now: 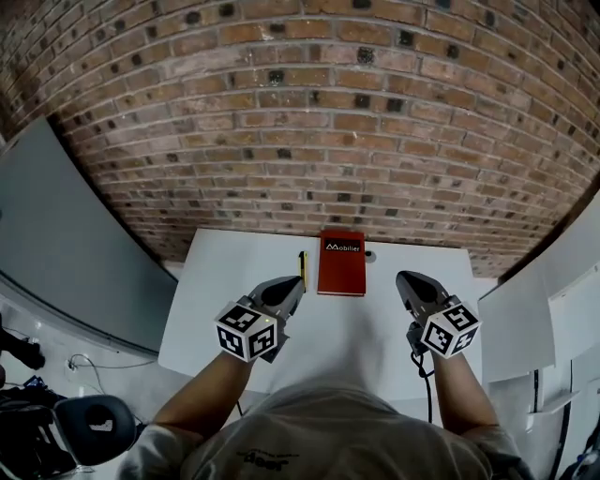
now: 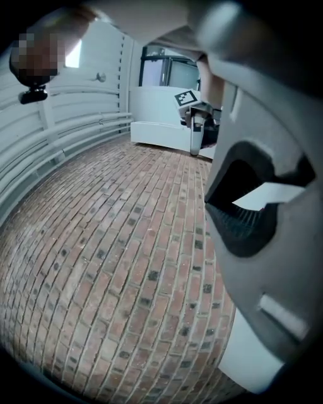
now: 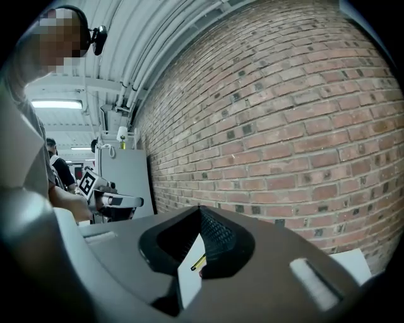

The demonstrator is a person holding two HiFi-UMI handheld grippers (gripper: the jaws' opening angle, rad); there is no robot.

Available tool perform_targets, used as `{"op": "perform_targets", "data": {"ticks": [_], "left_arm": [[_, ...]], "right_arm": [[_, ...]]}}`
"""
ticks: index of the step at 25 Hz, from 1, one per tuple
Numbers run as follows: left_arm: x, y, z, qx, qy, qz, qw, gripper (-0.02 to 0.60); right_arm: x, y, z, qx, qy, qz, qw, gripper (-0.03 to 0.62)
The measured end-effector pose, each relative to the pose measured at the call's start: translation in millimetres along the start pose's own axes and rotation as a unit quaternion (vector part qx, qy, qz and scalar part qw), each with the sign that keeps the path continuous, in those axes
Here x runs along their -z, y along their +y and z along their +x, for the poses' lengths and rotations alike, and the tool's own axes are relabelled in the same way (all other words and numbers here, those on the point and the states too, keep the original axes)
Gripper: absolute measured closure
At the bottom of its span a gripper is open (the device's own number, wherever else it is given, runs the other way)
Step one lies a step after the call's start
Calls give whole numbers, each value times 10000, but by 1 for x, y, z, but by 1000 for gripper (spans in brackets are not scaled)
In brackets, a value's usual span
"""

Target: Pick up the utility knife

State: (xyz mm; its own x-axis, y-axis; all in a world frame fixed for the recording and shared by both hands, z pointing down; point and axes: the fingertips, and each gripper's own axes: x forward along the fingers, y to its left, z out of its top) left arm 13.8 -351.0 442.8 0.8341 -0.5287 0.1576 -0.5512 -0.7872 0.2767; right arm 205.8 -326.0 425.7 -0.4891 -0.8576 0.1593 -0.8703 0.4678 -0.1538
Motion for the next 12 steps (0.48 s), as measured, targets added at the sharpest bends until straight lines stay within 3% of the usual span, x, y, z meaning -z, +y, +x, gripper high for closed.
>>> {"op": "perform_targets", "data": {"ticks": [10, 11, 12], "left_arm": [[3, 11, 11, -117, 22, -186, 9998, 581], [6, 16, 13, -178, 83, -274, 9994, 566], [10, 22, 16, -239, 185, -385, 9988, 450]], "right_arm": [[3, -10, 6, -20, 79, 4, 10000, 585], [4, -10, 8, -34, 89, -7, 10000, 585], [5, -11, 10, -52, 109, -27, 9999, 585]]}}
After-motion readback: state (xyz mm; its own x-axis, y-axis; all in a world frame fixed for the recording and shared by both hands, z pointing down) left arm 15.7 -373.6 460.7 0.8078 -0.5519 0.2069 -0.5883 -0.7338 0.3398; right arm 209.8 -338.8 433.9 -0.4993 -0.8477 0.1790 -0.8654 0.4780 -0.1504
